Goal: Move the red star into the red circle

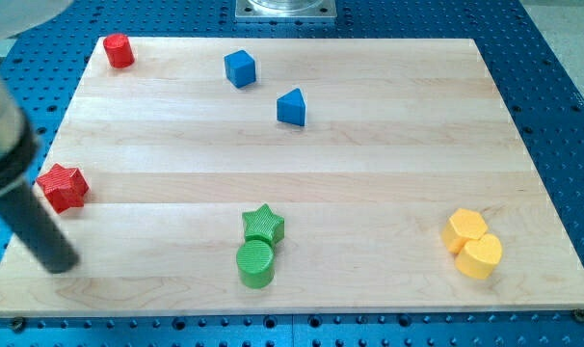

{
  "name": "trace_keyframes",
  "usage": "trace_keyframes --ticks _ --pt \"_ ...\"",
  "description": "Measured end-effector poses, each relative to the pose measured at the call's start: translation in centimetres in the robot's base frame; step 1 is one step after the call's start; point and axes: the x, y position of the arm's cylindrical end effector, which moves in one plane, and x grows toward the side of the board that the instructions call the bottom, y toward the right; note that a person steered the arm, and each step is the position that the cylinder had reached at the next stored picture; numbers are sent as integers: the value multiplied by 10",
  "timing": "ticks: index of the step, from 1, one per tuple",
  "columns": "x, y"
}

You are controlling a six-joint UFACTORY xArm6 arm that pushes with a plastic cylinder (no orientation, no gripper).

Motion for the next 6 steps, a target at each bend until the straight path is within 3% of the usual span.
trace_keyframes --ticks 2,3,4,5,6 --pt "-172 14" --pt "-133 18" --pt "-172 51" --pt "-267 62" --pt "-293 64"
